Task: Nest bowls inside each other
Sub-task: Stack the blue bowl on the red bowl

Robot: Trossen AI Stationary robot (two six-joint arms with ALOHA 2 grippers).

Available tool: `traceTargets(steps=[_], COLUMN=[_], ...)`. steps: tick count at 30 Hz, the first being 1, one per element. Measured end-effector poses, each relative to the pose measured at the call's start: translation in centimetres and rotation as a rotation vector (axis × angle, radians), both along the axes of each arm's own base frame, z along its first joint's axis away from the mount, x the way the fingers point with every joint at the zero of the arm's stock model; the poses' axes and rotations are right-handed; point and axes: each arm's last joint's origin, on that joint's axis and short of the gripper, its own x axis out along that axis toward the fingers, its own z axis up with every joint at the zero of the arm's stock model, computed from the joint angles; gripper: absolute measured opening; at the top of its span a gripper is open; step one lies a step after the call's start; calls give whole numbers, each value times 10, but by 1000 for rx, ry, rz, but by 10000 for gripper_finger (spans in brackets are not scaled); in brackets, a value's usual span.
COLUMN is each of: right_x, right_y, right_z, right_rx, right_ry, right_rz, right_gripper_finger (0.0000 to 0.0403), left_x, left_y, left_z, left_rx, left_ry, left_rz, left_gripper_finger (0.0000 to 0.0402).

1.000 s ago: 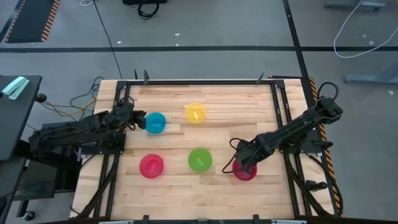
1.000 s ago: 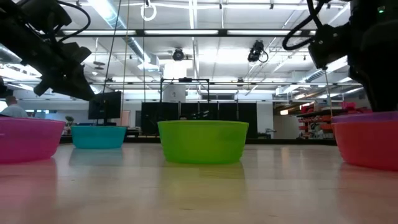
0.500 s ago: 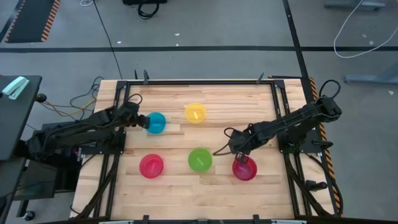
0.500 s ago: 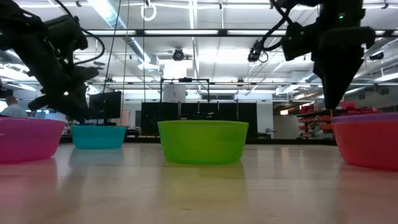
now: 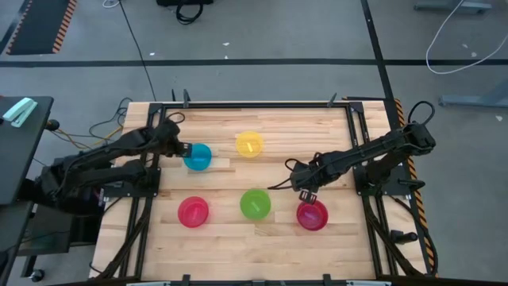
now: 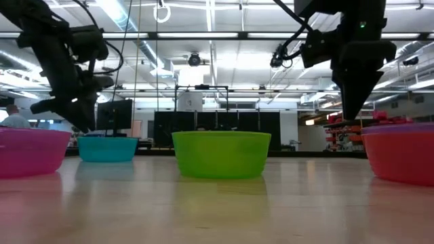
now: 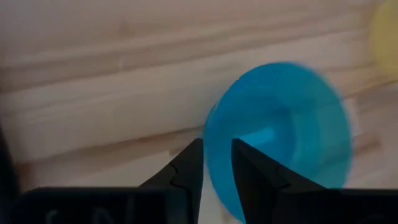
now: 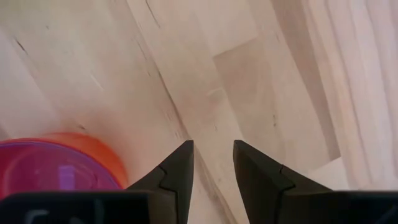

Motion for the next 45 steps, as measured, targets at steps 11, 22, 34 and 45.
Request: traceTargets(steps=[11, 22, 34, 45], right_x=[0, 0, 0, 1], right_y=[0, 0, -1, -3], right_z=[0, 0, 1, 1], right_rx=[-5, -5, -49, -116], right_ry=[-1, -2, -5, -6], right_rz=[7, 7, 33, 78], right_gripper_finger=[121, 121, 115, 114], left_x=[11, 24, 29, 51], left_y=[6, 16, 20, 35], left_z=[-18, -31, -31, 11], left_rx=[-142, -148, -114, -8], left_ry=[111, 106, 66, -39], left_rz=[-19, -1, -7, -62], left_gripper_finger=[90, 81, 13, 8])
